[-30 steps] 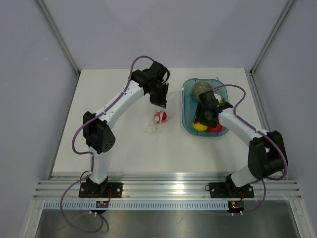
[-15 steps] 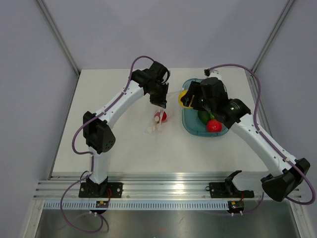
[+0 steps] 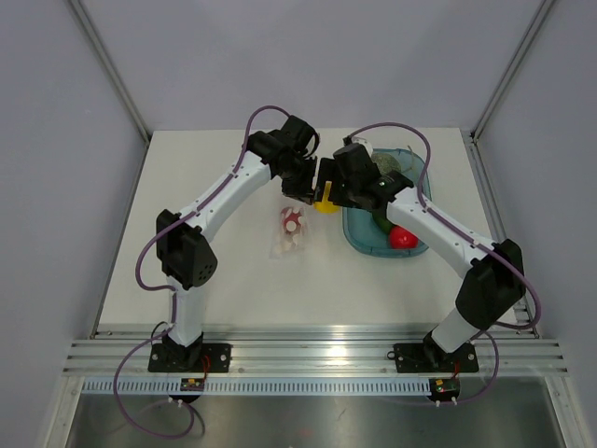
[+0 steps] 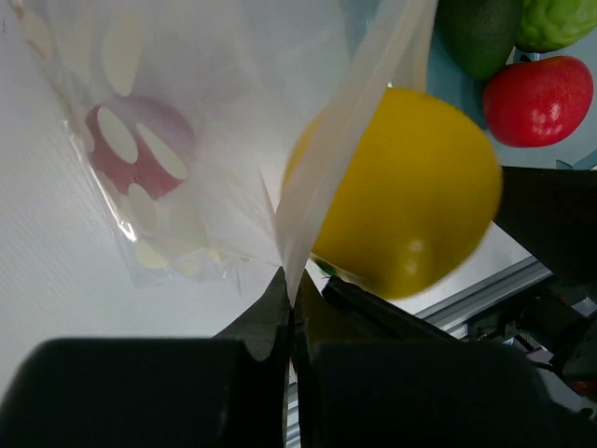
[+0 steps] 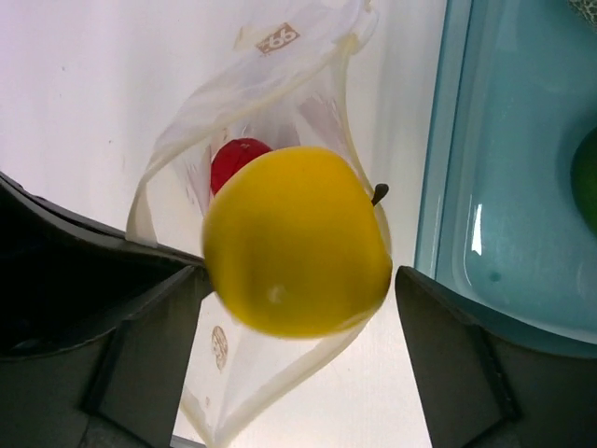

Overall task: Place the food in the zip-top bag and seal the zipper
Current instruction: Place the fake fruit in the zipper food storage bag, then adjust the zipper food storage bag at the center of the board.

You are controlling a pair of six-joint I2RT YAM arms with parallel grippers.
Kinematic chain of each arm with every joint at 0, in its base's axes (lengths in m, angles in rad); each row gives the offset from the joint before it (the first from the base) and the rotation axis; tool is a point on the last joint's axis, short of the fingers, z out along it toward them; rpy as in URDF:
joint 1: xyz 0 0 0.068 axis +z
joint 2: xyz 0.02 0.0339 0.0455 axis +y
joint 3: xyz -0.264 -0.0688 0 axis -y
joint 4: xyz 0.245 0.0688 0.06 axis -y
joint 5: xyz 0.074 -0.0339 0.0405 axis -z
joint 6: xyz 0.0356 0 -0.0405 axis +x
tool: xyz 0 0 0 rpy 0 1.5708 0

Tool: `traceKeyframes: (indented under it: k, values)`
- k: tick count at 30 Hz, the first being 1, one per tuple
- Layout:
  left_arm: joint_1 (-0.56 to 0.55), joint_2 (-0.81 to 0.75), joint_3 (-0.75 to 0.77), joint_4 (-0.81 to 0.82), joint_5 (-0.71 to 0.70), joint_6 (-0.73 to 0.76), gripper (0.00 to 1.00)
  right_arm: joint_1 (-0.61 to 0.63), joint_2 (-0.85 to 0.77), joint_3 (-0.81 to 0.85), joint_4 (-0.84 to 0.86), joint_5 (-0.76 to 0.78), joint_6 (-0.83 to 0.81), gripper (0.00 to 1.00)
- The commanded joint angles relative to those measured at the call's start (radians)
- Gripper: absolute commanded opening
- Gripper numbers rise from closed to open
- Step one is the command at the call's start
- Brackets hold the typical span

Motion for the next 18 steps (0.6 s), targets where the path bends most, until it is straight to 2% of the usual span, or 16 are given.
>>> traceKeyframes:
  k: [1,5,8,9,11,12,14,15,16,18]
  values:
    - [0.003,-0.01,0.036,0.01,0.017,-0.006,0.0,0.006,-0.012,0.083,0.041,-0.001,-0.008,0.94]
    - [0.009,0.0,0.048,0.011,0.019,-0.002,0.0,0.005,-0.051,0.065,0.031,0.033,-0.016,0.93]
    - [0.013,0.007,0.057,0.011,0.023,-0.005,0.0,0.005,-0.074,0.051,0.024,0.054,-0.015,0.83]
    - [0.015,0.006,0.056,0.01,0.022,-0.003,0.0,0.003,-0.083,0.045,0.019,0.062,-0.015,0.73]
    - [0.015,0.004,0.056,0.011,0.023,-0.002,0.0,-0.004,-0.092,0.02,0.016,0.076,-0.009,0.64]
    - [0.016,0.004,0.056,0.011,0.022,0.0,0.0,-0.011,-0.095,0.012,0.013,0.076,-0.005,0.56]
    - [0.016,0.003,0.051,0.011,0.025,-0.002,0.0,-0.021,-0.095,-0.021,0.011,0.059,0.004,0.52]
    - [0.018,0.001,0.051,0.01,0.025,0.0,0.0,-0.029,-0.091,-0.035,0.013,0.042,0.007,0.52]
    - [0.018,0.0,0.05,0.011,0.023,0.0,0.0,-0.034,-0.089,-0.046,0.013,0.03,0.008,0.56]
    - [0.019,-0.002,0.048,0.013,0.022,0.0,0.0,-0.035,-0.068,-0.07,0.014,0.002,0.014,0.71]
